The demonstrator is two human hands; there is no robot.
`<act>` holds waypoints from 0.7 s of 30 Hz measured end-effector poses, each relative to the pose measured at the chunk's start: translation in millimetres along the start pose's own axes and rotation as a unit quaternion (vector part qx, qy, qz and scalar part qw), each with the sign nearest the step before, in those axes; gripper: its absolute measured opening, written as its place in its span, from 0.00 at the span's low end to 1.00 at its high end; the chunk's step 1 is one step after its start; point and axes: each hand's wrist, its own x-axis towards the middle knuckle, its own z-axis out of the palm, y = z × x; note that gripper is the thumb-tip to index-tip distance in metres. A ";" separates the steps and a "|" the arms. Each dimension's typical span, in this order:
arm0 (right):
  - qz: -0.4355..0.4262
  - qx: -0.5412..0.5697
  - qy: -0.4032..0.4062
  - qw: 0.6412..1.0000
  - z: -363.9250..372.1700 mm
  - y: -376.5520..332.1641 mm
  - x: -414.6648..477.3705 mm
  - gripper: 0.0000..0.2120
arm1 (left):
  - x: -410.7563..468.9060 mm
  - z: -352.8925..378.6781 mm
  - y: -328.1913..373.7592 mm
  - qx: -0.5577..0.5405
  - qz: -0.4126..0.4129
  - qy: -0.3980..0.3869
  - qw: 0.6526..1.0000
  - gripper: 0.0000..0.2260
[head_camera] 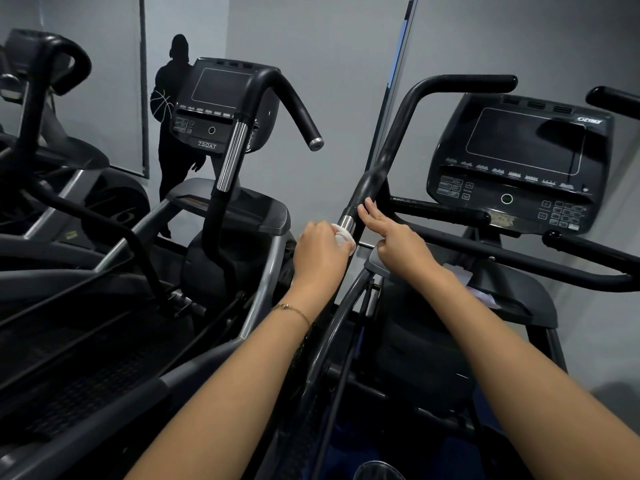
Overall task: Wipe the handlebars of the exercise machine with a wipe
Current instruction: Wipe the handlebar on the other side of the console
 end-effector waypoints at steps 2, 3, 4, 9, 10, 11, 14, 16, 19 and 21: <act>0.004 0.001 0.001 1.000 -1.7 -1.7 -0.5 0.39 | 13.3 5.0 7.2 -0.004 -0.006 -0.001 1.000 0.10; 0.007 0.002 0.000 1.000 -2.7 -2.2 -0.5 0.38 | 18.9 6.7 11.5 -0.005 -0.007 -0.002 1.000 0.09; 0.007 0.002 0.000 1.000 -4.0 -2.7 -0.8 0.38 | 23.5 8.3 14.8 -0.002 -0.010 -0.003 1.000 0.10; 0.010 -0.010 -0.003 1.000 -2.6 -0.1 0.3 0.38 | 22.9 6.8 10.2 0.022 -0.014 -0.009 1.000 0.09; 0.010 -0.012 -0.004 1.000 -1.1 0.4 0.6 0.38 | 18.4 5.1 6.0 0.026 -0.013 -0.011 1.000 0.07; 0.010 -0.013 -0.005 1.000 0.0 0.9 0.8 0.38 | 12.3 2.6 1.7 0.028 -0.008 -0.012 1.000 0.07; 0.007 -0.027 -0.005 1.000 0.2 -0.7 0.1 0.38 | -7.4 -3.6 -10.9 0.033 0.012 -0.015 0.999 0.08; 0.004 -0.047 -0.006 0.999 -1.5 -2.8 -1.0 0.38 | -16.2 -4.7 -20.0 0.044 0.010 -0.011 0.999 0.07; -0.005 -0.085 -0.010 0.996 -4.3 -5.7 -2.8 0.37 | -22.7 -2.5 -33.5 0.065 -0.005 -0.008 0.998 0.06; -0.013 -0.112 -0.011 0.994 -5.9 -8.4 -4.0 0.36 | -28.4 -3.5 -39.2 0.079 -0.006 -0.007 0.997 0.08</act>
